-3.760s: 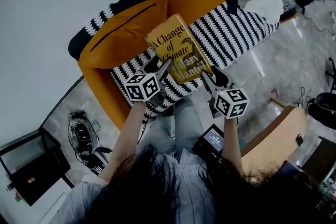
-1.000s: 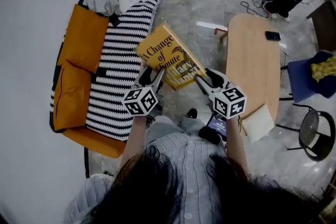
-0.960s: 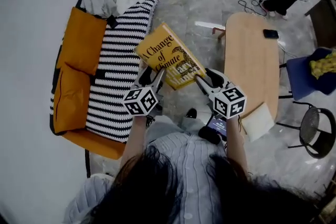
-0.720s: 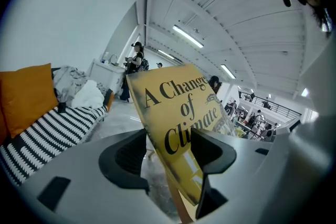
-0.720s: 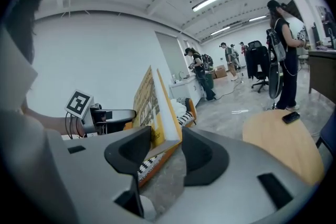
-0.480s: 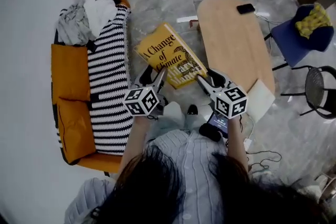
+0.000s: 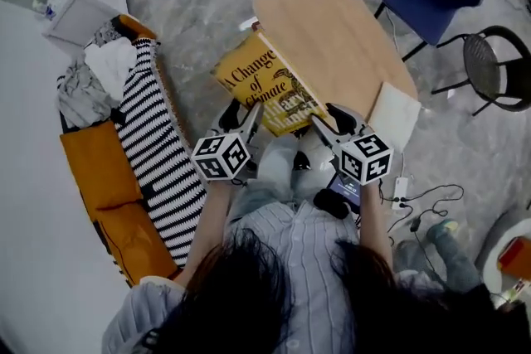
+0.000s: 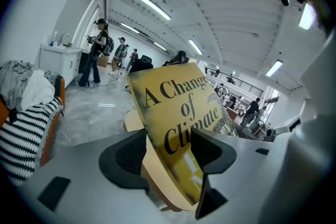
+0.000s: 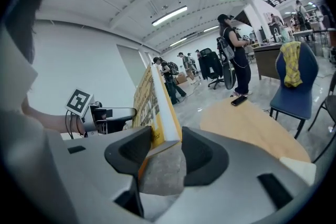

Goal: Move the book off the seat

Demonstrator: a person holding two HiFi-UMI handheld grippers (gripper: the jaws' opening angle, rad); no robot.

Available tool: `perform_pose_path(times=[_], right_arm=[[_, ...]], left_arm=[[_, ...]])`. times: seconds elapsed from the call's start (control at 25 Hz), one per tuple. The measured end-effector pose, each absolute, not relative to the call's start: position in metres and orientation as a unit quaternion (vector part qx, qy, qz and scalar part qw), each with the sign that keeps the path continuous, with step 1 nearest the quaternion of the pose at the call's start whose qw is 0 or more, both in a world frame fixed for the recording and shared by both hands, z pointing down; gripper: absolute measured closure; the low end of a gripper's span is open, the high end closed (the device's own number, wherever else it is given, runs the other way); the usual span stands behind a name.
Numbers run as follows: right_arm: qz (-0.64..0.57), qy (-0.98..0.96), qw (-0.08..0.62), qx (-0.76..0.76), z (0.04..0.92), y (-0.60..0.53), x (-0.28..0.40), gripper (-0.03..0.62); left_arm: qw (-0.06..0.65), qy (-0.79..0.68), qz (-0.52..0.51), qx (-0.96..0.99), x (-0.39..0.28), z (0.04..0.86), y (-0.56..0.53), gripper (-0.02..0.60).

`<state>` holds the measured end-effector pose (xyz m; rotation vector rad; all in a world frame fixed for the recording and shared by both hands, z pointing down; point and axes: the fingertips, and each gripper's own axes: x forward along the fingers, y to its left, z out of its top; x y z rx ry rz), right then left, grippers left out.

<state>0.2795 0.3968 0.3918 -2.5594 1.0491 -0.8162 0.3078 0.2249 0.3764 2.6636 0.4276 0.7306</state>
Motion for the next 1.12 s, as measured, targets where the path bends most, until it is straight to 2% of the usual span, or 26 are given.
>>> perform_pose_path(times=[0.72,1.12], right_arm=[[-0.334,0.205,0.181,-0.902,0.449,0.491,0.301,0.407],[-0.358,0.122,0.226,-0.898,0.504,0.508,0.294,0.41]], left_arm=[[0.114,0.317,0.349,0.874,0.392,0.436,0.344,0.307],[0.074,0.398,0.38,0.831,0.416,0.491,0.384,0.307]])
